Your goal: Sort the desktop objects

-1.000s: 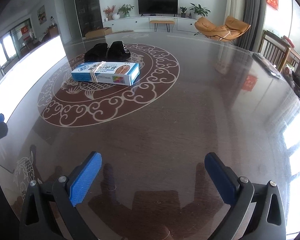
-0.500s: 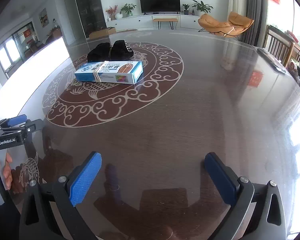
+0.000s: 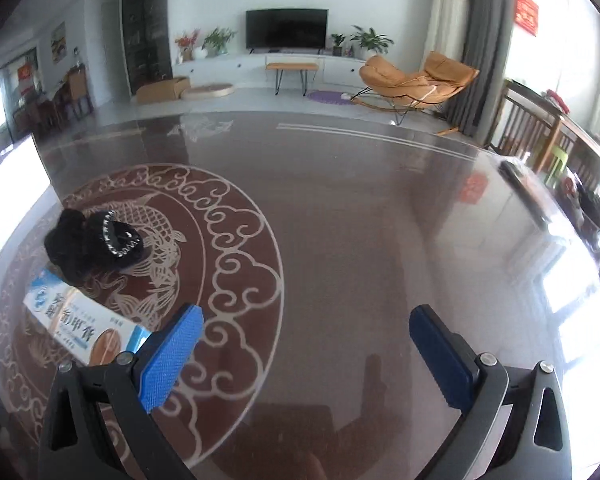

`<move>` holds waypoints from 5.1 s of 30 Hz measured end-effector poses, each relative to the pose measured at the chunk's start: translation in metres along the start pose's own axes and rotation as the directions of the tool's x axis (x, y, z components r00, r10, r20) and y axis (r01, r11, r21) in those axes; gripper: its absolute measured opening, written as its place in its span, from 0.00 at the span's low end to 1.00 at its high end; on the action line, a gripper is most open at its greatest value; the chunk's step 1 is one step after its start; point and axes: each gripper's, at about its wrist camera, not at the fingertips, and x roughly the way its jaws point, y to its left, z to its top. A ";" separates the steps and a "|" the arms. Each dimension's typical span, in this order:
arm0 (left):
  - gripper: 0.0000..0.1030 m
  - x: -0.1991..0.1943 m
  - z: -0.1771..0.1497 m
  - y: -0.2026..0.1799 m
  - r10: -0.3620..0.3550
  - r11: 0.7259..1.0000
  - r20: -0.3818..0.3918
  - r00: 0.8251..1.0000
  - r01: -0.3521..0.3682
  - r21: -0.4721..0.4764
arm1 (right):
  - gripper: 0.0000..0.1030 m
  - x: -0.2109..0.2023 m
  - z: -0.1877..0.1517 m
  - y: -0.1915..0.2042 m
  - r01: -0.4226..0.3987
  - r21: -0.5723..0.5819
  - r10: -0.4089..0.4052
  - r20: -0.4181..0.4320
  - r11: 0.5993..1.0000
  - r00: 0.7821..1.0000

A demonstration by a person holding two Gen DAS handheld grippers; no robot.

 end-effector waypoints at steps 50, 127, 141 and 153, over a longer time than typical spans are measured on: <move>1.00 -0.005 -0.003 0.002 0.012 1.000 -0.002 1.000 -0.012 -0.012 | 1.00 -0.046 -0.076 0.066 -0.365 -0.153 0.349 -0.119 0.918 0.929; 0.42 -0.134 0.027 0.327 0.172 0.895 0.001 0.985 -0.156 -0.417 | 0.36 -0.167 0.062 0.469 -0.576 -0.583 0.588 -0.197 0.573 0.784; 1.00 -0.152 0.001 0.317 0.398 0.813 0.081 0.914 -0.311 -0.492 | 0.98 -0.111 0.074 0.486 -0.588 -0.427 0.542 -0.237 0.688 0.806; 1.00 -0.196 0.002 0.282 0.522 0.742 -0.002 0.853 -0.455 -0.493 | 1.00 -0.143 0.066 0.448 -0.594 -0.424 0.548 -0.240 0.684 0.802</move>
